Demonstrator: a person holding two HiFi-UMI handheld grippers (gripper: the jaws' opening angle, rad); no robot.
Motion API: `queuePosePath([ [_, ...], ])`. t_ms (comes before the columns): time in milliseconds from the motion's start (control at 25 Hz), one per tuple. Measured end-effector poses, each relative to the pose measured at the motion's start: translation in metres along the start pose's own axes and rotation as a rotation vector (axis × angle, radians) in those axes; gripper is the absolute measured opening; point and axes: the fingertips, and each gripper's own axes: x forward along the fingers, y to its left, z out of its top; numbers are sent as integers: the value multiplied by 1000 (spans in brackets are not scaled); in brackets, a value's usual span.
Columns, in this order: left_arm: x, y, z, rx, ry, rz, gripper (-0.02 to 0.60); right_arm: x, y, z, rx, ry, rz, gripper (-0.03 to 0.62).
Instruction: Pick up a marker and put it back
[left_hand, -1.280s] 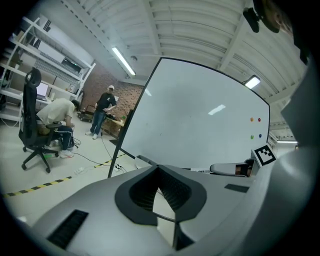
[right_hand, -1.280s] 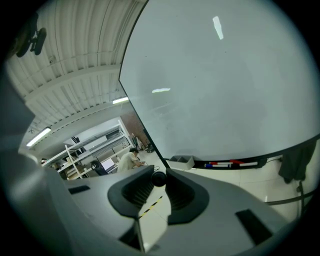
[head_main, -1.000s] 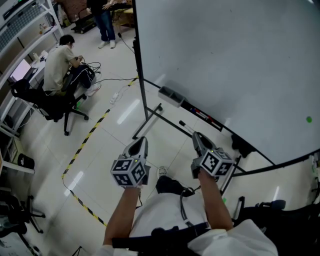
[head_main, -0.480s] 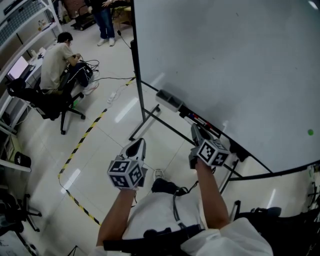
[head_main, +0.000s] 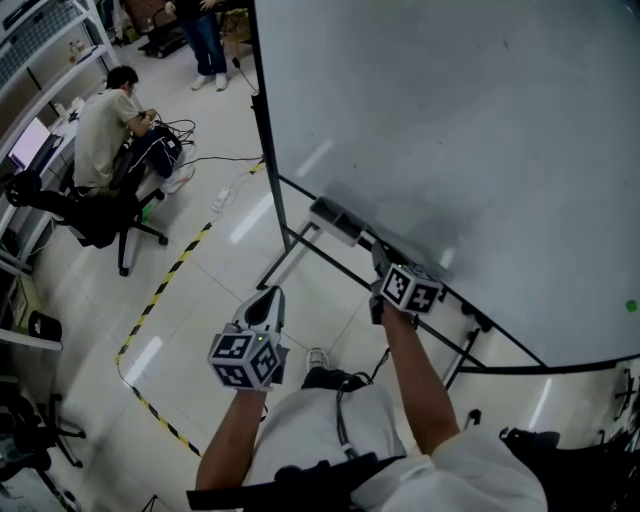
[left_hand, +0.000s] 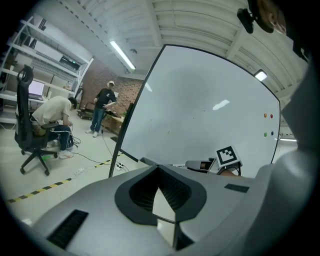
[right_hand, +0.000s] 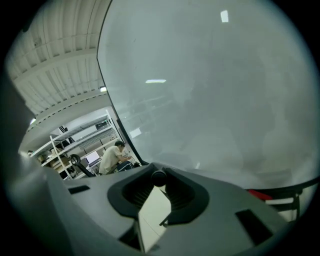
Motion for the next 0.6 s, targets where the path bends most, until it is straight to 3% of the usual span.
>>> queuePosePath([
  [320, 22, 22, 3, -24, 7, 38, -5, 54, -18, -21, -1, 103, -71, 81],
  [600, 33, 29, -2, -35, 28, 53, -5, 72, -24, -27, 14, 121, -78, 81],
])
